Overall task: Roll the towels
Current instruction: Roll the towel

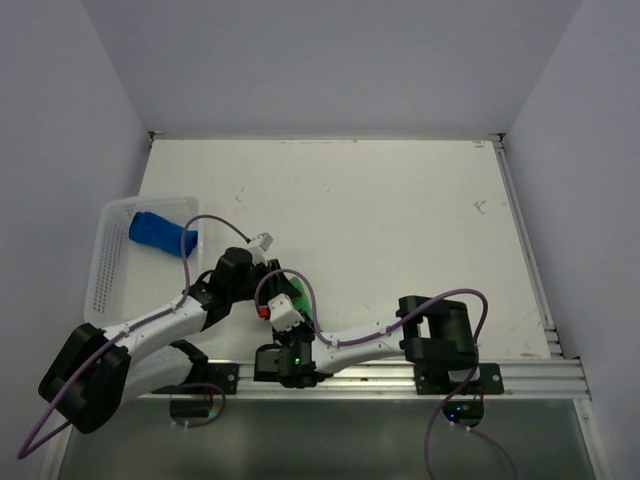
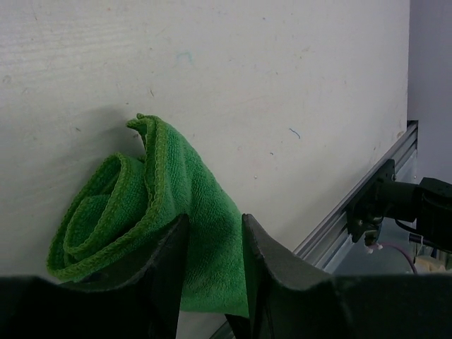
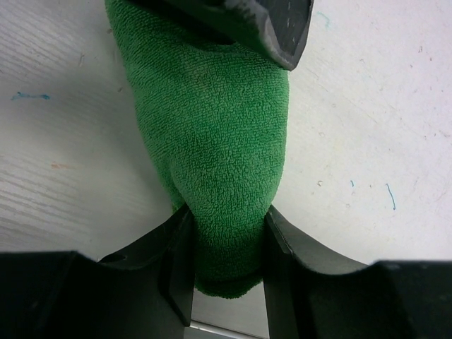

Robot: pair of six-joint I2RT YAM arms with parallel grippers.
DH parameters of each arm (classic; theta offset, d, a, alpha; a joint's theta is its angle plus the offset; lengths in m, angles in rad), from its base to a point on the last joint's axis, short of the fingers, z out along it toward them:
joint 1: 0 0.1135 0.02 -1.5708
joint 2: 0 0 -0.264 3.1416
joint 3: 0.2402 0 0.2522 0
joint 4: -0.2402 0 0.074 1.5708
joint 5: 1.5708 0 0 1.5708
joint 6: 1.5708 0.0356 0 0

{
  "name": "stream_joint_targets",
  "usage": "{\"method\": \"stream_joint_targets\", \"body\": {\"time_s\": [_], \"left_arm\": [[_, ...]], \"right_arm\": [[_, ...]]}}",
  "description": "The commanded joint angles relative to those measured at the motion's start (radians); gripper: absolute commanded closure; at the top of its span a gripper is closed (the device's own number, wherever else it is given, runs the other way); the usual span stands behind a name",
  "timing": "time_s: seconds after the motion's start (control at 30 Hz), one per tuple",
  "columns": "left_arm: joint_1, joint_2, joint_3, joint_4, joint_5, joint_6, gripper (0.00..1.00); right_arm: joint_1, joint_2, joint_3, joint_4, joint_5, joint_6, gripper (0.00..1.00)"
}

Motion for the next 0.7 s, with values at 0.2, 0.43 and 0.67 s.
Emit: {"method": "stream_joint_targets", "body": {"time_s": [0.2,0.43,0.67], "left_arm": [[-0.004,0.098,-0.020,0.053,-0.053,0.045,0.60],[-0.004,0.104,-0.023,0.055,-0.067,0.050,0.60],[-0.004,0.104,-0.024,0.049,-0.079,0.059,0.60]], "right_arm": [[-0.023,-0.019,-0.037,0.053,-0.087,0.006,0.61],[-0.032,-0.165,-0.115,0.125,-0.126,-0.005,0.40],[-0.074,-0.338,-0.242,0.324,-0.286,-0.086,0.13]]}}
